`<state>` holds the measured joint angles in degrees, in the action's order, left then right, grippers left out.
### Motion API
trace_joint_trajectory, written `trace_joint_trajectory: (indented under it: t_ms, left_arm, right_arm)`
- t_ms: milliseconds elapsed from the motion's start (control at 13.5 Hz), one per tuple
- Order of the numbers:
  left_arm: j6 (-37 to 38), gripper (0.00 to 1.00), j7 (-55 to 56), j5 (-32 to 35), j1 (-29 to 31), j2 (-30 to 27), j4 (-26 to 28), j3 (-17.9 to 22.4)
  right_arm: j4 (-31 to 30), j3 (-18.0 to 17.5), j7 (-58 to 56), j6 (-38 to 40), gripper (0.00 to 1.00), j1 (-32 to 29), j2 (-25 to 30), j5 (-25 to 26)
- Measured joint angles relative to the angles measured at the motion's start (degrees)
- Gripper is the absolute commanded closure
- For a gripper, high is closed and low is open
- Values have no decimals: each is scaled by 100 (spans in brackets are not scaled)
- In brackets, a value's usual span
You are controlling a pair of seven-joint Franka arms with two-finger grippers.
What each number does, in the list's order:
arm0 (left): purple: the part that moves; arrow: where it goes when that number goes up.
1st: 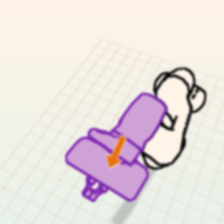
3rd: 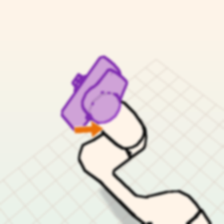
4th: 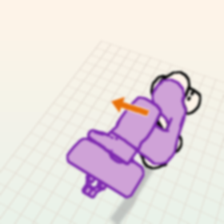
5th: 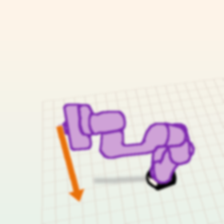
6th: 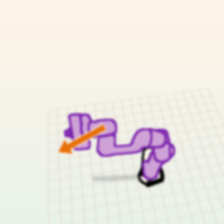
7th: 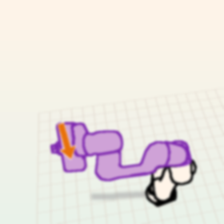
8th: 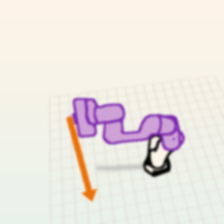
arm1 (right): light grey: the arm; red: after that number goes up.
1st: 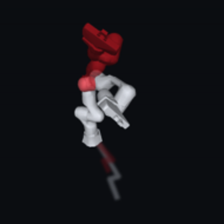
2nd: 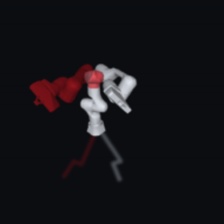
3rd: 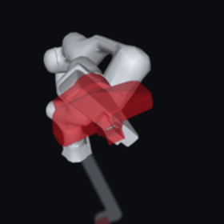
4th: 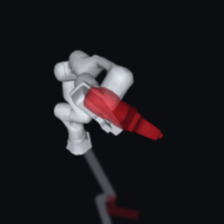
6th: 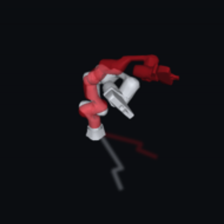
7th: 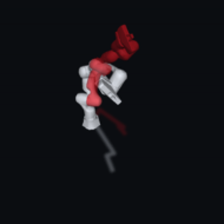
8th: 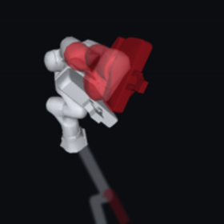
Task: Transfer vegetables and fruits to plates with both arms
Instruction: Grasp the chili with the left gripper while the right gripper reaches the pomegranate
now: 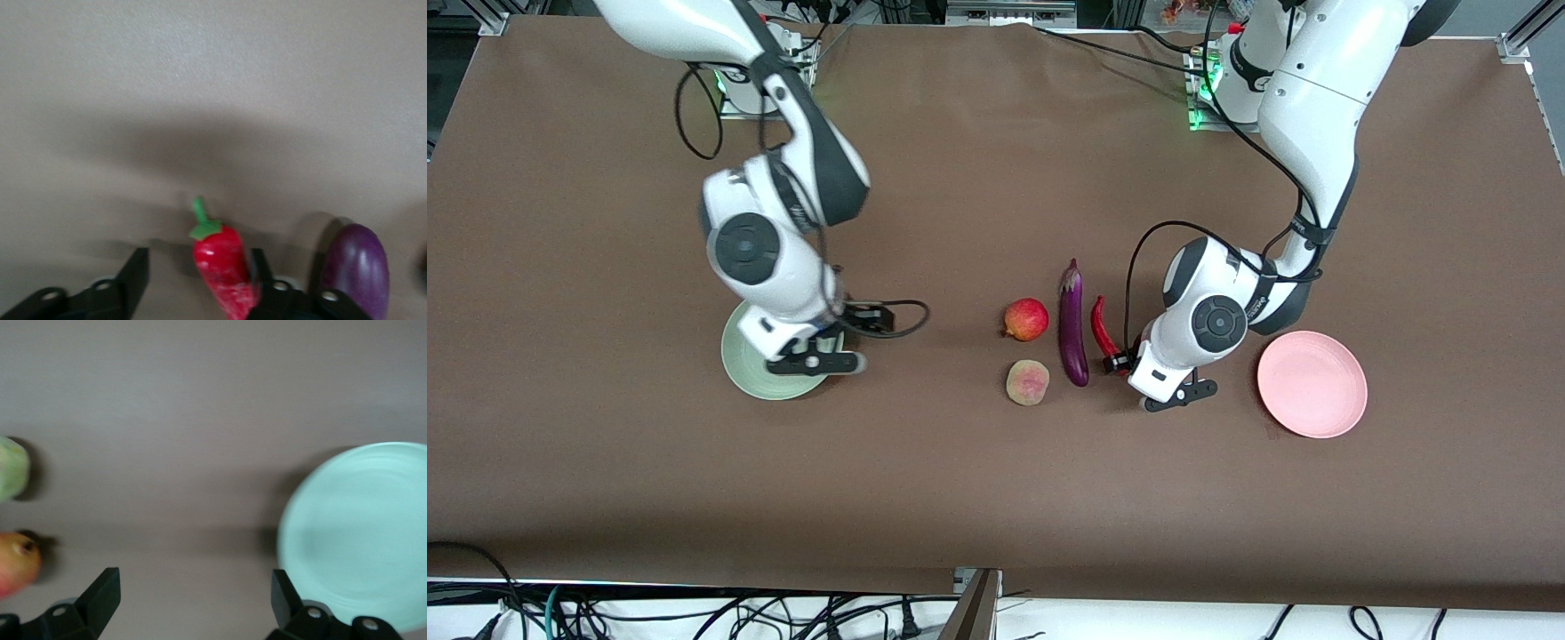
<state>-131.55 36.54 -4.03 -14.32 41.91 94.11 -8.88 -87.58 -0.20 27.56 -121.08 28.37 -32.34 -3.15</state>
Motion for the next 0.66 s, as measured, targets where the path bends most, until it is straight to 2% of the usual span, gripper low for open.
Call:
trace_joint_trajectory:
  t_ms: [148,295,517,664]
  left_arm:
    - [-51,87,4,-199,-54,15,0,-6]
    - [-95,92,14,-245,-106,31,-2,-6]
    - [-20,92,-51,-247,-31,12,-57,48]
    - [489,92,-536,-246,269,-115,-227,114]
  right_arm:
    - [40,-1,647,-493,0,331,-244,0]
    - [163,-1,1291,-776,0,577,-451,0]
    - [693,-3,2295,-863,0,929,-903,0]
    - [926,-3,2901,-1101,0,1156,-1192,0]
